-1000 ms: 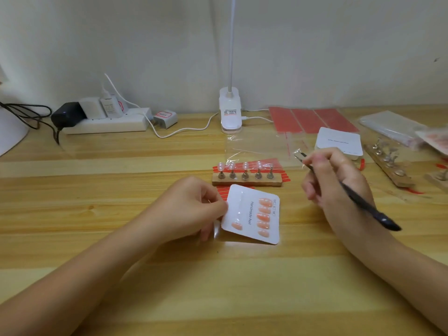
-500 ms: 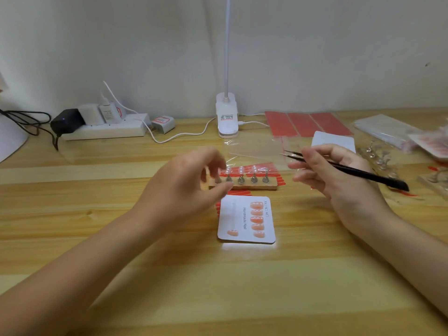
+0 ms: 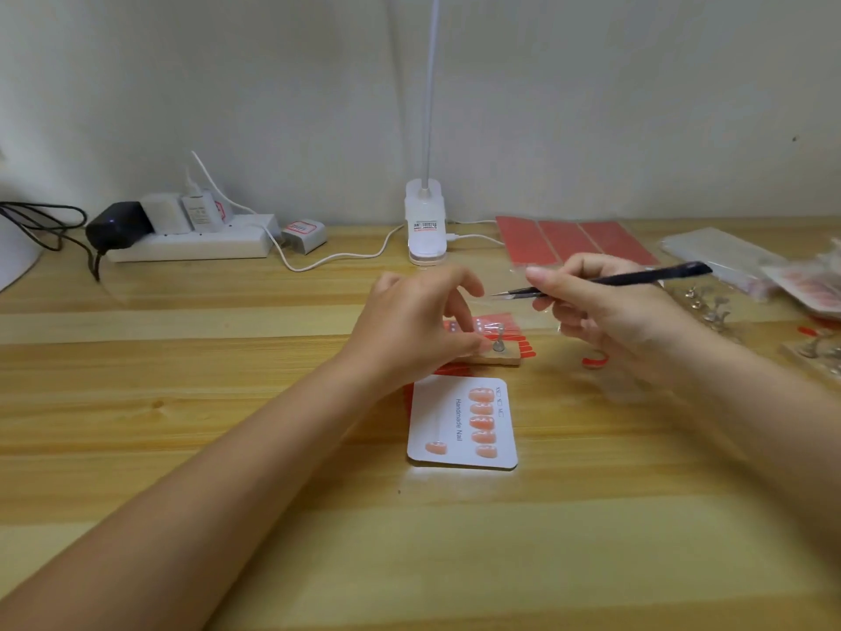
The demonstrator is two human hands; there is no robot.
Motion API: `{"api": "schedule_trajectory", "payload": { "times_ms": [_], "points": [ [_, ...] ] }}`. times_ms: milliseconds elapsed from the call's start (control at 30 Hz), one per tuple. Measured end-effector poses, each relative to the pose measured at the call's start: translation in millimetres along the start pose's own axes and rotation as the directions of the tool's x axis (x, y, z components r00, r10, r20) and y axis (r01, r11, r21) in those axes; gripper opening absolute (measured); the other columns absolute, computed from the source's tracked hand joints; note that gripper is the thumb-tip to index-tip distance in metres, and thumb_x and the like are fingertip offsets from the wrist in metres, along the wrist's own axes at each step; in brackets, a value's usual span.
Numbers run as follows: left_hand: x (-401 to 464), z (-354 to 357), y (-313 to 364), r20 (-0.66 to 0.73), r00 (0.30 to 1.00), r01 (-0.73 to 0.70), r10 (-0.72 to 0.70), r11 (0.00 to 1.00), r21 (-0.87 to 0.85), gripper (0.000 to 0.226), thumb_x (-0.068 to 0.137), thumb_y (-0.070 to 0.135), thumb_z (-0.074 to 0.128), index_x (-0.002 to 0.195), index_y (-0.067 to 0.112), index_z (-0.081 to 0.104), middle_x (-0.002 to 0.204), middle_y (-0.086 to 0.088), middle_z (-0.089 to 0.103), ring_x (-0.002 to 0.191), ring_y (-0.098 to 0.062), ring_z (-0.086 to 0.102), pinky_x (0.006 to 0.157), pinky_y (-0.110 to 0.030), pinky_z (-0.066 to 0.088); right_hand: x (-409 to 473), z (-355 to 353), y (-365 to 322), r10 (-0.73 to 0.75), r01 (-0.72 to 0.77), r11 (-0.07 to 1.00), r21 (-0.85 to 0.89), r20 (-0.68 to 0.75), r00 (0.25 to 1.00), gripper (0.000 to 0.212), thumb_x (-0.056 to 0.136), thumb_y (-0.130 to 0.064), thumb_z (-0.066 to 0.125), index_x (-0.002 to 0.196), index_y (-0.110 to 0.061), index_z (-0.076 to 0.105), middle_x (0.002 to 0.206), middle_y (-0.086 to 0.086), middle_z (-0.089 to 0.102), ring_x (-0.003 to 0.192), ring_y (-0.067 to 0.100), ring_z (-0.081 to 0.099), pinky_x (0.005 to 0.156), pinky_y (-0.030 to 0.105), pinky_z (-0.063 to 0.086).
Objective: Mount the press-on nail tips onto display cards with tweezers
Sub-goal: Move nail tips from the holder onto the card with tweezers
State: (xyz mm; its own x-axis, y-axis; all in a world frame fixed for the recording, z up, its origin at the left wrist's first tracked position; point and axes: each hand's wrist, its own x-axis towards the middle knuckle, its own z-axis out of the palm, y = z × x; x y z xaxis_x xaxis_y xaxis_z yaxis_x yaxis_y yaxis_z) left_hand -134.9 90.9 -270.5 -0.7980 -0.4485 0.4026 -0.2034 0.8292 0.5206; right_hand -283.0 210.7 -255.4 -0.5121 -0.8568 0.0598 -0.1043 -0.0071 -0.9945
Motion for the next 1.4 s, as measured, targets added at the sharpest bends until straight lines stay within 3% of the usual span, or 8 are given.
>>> {"api": "schedule_trajectory", "payload": {
  "times_ms": [233,667,833,1000,1300,1400],
  "points": [
    [2,9,-2,-0.026,0.999,0.035,-0.036,0.999,-0.036,0.035,0.071,0.018,0.077,0.101,0.02,0.058,0.061,0.021,0.056,0.067,0.01,0.05,0.086,-0.03,0.039,26,-6,-7,0.233,-0.217,0.97,-0.11,0.162,0.959,0.03,0.049,-0.03,0.079,0.055,-0.019,0.052,0.059,0.0,0.065,0.043,0.003,0.05,0.04,0.012,0.038],
    [1,7,-2,0.048,0.994,0.097,-0.093,0.992,-0.08,0.034,0.074,0.018,0.075,0.094,0.03,0.051,0.072,0.019,0.059,0.074,0.004,0.051,0.077,-0.024,0.031,27,-9,0,0.3,-0.303,0.953,-0.02,0.228,0.926,0.027,0.061,-0.021,0.072,0.038,-0.02,0.057,0.053,0.002,0.062,0.039,0.001,0.05,0.036,0.011,0.04],
    [1,5,-1,0.062,0.993,0.108,-0.104,0.991,-0.075,0.034,0.073,0.019,0.076,0.092,0.031,0.05,0.072,0.018,0.06,0.076,-0.004,0.054,0.077,-0.026,0.034,27,-7,3,0.291,-0.304,0.953,0.018,0.237,0.927,0.022,0.061,-0.019,0.072,0.043,-0.02,0.06,0.054,0.002,0.063,0.04,0.001,0.051,0.036,0.011,0.04],
    [1,5,0,0.071,0.991,0.116,-0.111,0.991,-0.071,0.034,0.073,0.018,0.077,0.091,0.029,0.051,0.072,0.019,0.059,0.079,-0.007,0.056,0.078,-0.026,0.036,25,-6,4,0.262,-0.282,0.958,0.059,0.231,0.937,0.019,0.061,-0.015,0.07,0.062,-0.015,0.05,0.052,0.002,0.062,0.038,0.0,0.05,0.035,0.009,0.039],
    [2,5,1,0.074,0.993,0.098,-0.095,0.994,-0.047,0.032,0.073,0.018,0.077,0.089,0.027,0.05,0.071,0.02,0.058,0.081,-0.008,0.055,0.072,-0.024,0.034,25,-4,-1,0.182,-0.2,0.978,0.058,0.227,0.957,0.022,0.063,-0.011,0.069,0.064,-0.015,0.047,0.05,-0.001,0.058,0.04,0.0,0.051,0.036,0.009,0.038],
    [2,6,0,0.072,0.994,0.082,-0.079,0.996,-0.034,0.032,0.073,0.017,0.076,0.089,0.027,0.05,0.07,0.021,0.056,0.076,-0.006,0.053,0.071,-0.023,0.033,27,-4,1,0.16,-0.177,0.982,0.067,0.206,0.965,0.024,0.072,-0.006,0.067,0.065,-0.016,0.046,0.048,-0.004,0.056,0.041,0.0,0.052,0.035,0.009,0.038]
  ]
}}
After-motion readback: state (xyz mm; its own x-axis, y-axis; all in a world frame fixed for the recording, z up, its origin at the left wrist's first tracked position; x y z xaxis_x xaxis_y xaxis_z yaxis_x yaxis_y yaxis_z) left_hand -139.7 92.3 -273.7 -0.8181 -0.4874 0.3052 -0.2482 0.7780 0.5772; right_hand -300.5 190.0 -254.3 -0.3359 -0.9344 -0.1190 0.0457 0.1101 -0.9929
